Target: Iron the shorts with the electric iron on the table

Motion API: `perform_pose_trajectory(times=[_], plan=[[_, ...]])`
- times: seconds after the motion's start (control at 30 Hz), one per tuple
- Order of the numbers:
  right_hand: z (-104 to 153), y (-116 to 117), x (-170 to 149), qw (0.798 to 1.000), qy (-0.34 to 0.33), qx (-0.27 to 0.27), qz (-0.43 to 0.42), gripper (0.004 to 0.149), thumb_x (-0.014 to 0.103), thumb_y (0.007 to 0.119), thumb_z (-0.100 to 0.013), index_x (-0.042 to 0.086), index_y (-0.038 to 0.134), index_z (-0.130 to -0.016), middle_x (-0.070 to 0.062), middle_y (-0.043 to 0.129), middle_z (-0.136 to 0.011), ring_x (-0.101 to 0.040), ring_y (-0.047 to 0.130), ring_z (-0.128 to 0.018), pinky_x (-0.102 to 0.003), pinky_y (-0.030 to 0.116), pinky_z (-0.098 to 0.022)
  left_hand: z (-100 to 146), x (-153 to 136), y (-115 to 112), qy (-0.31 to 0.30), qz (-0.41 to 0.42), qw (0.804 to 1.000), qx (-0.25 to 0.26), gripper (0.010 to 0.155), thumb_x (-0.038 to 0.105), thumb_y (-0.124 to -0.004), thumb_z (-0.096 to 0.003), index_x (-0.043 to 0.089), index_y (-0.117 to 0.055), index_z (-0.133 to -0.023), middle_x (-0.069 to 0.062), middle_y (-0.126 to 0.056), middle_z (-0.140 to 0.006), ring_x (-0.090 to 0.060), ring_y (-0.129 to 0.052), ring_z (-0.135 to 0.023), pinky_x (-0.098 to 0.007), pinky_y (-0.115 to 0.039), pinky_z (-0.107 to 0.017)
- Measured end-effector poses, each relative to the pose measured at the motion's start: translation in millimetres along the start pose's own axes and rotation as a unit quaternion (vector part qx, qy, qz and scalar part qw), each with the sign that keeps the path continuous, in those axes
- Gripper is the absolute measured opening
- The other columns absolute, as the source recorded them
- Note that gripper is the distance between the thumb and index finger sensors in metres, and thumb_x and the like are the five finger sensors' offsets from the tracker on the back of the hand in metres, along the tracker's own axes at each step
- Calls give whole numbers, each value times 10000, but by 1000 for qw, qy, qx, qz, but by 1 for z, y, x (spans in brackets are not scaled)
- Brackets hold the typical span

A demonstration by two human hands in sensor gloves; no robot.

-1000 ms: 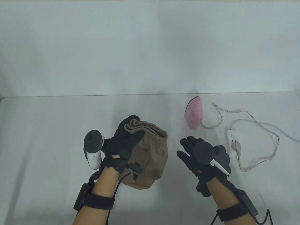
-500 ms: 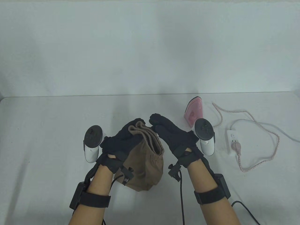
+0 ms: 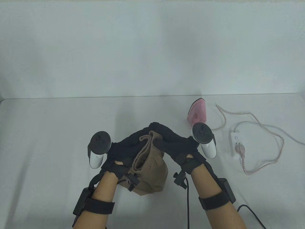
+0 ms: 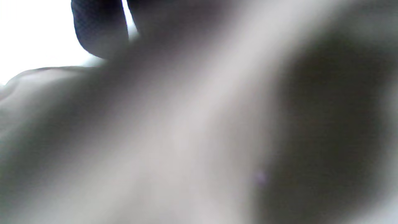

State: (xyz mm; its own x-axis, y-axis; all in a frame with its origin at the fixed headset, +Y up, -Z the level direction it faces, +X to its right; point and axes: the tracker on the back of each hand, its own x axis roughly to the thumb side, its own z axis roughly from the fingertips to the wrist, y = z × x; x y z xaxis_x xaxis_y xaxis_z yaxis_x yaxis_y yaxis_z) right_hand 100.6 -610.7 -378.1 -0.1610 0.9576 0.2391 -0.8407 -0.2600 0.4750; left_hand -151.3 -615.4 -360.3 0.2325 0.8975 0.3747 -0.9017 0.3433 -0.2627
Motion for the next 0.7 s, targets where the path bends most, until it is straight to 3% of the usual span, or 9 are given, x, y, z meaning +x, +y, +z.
perform_pose_trajectory(times=[0.03,0.2,0.33,0.47,0.53,0.57,0.63,0.7], plan=[[0,-1,-1,1000,1,-3,16,690,563,783,-492,303,595,-1103,38,778,-922,-316,785,-905,-702,553,-705,0,1,0,-2,-14,1000,20,503,497,-823,-507,455,-728,-999,48,-896,-935,-248,-955,-759,-640,-677,-687],[1,-4,-4,1000,16,-2,16,526,545,825,-466,326,731,-935,82,797,-817,-317,783,-900,-710,546,-704,-1,-3,1,5,-6,1000,-5,491,476,-835,-510,419,-755,-991,45,-901,-926,-253,-953,-760,-644,-674,-687],[8,-19,10,997,-7,-56,58,508,499,844,-470,335,681,-923,6,582,-1108,-432,599,-1063,-732,481,-723,2,-1,14,7,-31,999,24,490,476,-818,-524,375,-740,-997,35,-839,-995,-273,-904,-837,-645,-656,-699],[23,-47,21,984,-31,-150,87,505,500,831,-478,359,659,-932,2,638,-1130,-461,689,-1048,-701,560,-711,11,0,42,8,-36,996,84,491,483,-800,-534,368,-715,-1004,-6,-788,-1080,-336,-835,-952,-661,-624,-713],[30,-62,23,980,-37,-178,80,496,509,815,-490,368,660,-939,51,809,-997,-368,892,-906,-651,649,-686,17,2,59,7,-35,992,117,487,477,-779,-547,346,-700,-1009,0,-813,-1059,-360,-794,-991,-671,-593,-725],[31,-65,24,980,-41,-177,76,492,515,809,-495,370,664,-943,63,857,-936,-318,962,-820,-633,677,-673,19,4,64,4,-36,991,127,481,469,-778,-546,330,-712,-1001,26,-889,-973,-334,-831,-967,-673,-592,-723],[38,-77,28,978,-45,-188,78,483,533,804,-499,374,689,-941,67,928,-817,-229,1044,-619,-597,731,-639,26,12,78,-6,-43,988,149,480,463,-760,-556,309,-696,-1006,21,-889,-937,-335,-886,-927,-677,-592,-725],[43,-82,35,974,-58,-199,92,485,556,793,-501,375,709,-942,68,962,-752,-196,1057,-528,-589,744,-628,31,21,88,-20,-63,984,165,478,466,-757,-556,304,-702,-1003,23,-904,-901,-258,-1023,-725,-634,-681,-693]])
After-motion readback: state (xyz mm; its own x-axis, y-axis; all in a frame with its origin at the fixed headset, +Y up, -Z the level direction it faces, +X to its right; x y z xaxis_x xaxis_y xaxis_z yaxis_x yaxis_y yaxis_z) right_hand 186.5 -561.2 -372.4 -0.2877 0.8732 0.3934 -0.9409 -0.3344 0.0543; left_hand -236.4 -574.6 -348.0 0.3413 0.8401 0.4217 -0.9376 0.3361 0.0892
